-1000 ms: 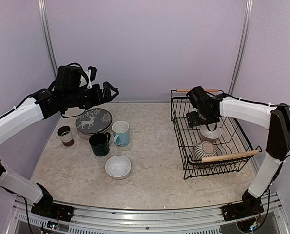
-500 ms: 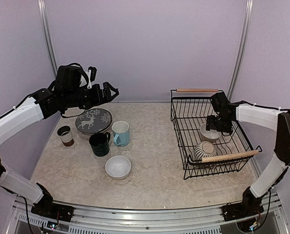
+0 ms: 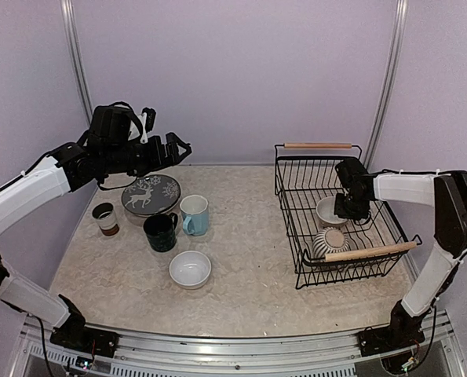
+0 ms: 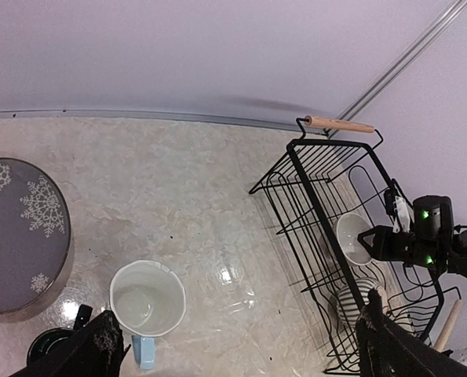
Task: Unload the mixed dishes from the dish rack
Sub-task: Grab the bowl from the dish rack.
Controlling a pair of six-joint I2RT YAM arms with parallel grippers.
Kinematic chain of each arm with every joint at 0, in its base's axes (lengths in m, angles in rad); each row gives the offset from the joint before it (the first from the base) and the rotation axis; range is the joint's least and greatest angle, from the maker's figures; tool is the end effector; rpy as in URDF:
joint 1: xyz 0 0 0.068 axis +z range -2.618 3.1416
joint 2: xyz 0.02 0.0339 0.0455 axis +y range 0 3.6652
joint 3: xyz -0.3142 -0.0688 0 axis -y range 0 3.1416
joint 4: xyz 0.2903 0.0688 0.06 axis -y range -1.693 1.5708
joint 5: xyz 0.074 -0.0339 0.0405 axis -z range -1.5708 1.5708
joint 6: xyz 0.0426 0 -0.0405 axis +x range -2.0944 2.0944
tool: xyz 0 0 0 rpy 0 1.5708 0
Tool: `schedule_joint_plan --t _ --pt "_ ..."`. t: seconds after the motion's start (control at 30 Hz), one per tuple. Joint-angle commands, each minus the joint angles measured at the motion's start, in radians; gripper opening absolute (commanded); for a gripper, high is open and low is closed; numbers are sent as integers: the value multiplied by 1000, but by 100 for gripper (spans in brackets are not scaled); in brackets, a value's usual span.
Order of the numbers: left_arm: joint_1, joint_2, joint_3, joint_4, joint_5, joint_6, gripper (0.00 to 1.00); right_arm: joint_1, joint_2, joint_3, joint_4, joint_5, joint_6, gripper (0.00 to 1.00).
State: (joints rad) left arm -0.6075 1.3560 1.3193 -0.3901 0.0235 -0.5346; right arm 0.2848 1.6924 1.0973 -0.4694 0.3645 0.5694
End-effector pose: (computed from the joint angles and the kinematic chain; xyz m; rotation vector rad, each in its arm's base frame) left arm 0.2880 -0.2014 0.4215 0.0915 2.0768 -0.7439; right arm 0.3760 0.0943 0.2128 0.4784 2.4886 -0.1533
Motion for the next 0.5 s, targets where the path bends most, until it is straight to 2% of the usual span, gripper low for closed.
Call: schedule_joint_plan --t 0.0,0.07,0.27,0.47 --pt "-5 9 40 -13 24 -5 99 -6 6 -18 33 11 3 13" --pt "-7 8 38 -13 13 0 99 -6 -22 -35 54 -2 8 0" --pt "-8 8 41 -15 17 -1 99 -6 -165 -88 127 -16 -4 0" --pt "-9 10 41 -16 10 0 99 -6 -377 -161 254 -110 -26 0"
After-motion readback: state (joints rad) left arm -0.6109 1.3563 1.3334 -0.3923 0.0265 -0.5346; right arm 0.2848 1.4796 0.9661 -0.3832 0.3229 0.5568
